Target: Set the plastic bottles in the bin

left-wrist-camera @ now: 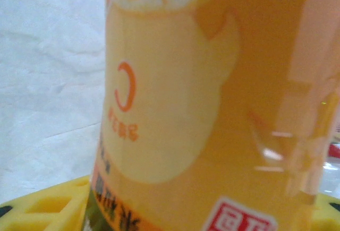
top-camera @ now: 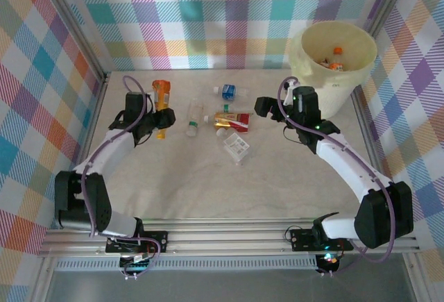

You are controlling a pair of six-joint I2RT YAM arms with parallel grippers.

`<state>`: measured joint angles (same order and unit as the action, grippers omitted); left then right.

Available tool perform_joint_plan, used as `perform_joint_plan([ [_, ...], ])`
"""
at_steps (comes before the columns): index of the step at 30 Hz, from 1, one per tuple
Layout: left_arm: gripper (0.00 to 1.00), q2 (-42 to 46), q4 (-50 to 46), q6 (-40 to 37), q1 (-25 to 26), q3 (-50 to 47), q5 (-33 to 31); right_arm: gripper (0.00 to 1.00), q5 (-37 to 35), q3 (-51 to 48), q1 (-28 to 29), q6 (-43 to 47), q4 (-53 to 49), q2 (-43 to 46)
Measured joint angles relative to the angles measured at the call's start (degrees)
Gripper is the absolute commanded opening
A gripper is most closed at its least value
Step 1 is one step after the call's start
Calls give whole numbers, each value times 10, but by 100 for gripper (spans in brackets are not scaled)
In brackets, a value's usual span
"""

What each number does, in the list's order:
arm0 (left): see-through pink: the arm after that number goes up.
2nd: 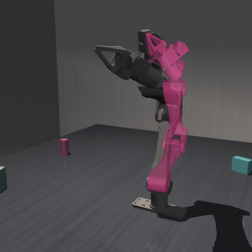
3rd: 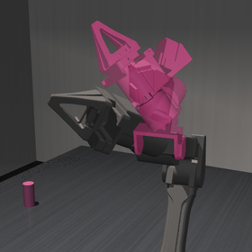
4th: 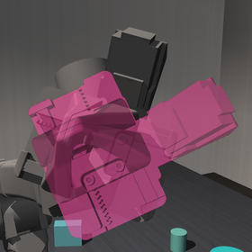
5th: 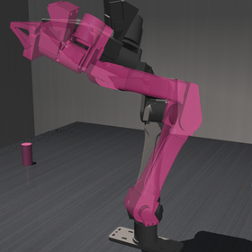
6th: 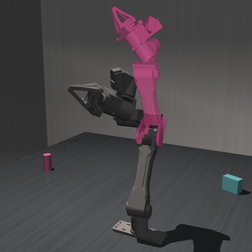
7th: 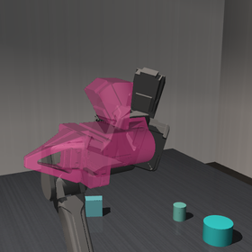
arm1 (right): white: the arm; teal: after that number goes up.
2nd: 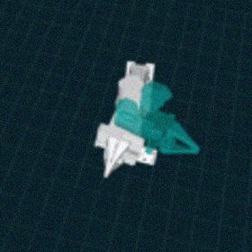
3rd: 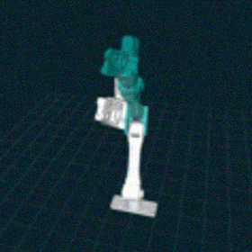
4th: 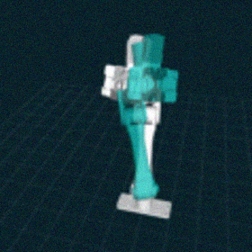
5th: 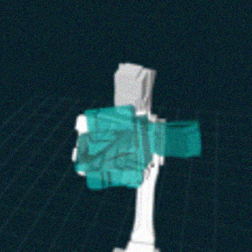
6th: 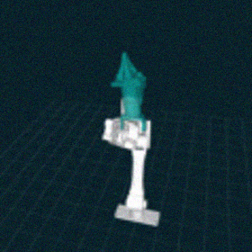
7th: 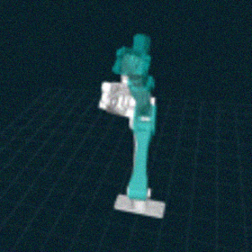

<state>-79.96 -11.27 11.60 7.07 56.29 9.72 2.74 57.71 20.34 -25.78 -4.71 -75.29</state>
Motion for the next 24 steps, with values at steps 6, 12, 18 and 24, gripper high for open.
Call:
perform_joint_plan([
  [6,46,99,85,83,55,-70,63,100,60,-19,0,-14,53,2],
  [12,46,113,164,147,139,-92,108,100,139,-19,0,-34,109,5],
  [18,46,102,193,160,207,-78,133,100,225,-16,3,-56,144,5],
  [24,46,61,217,161,249,-44,158,100,301,24,23,-64,151,-9],
])
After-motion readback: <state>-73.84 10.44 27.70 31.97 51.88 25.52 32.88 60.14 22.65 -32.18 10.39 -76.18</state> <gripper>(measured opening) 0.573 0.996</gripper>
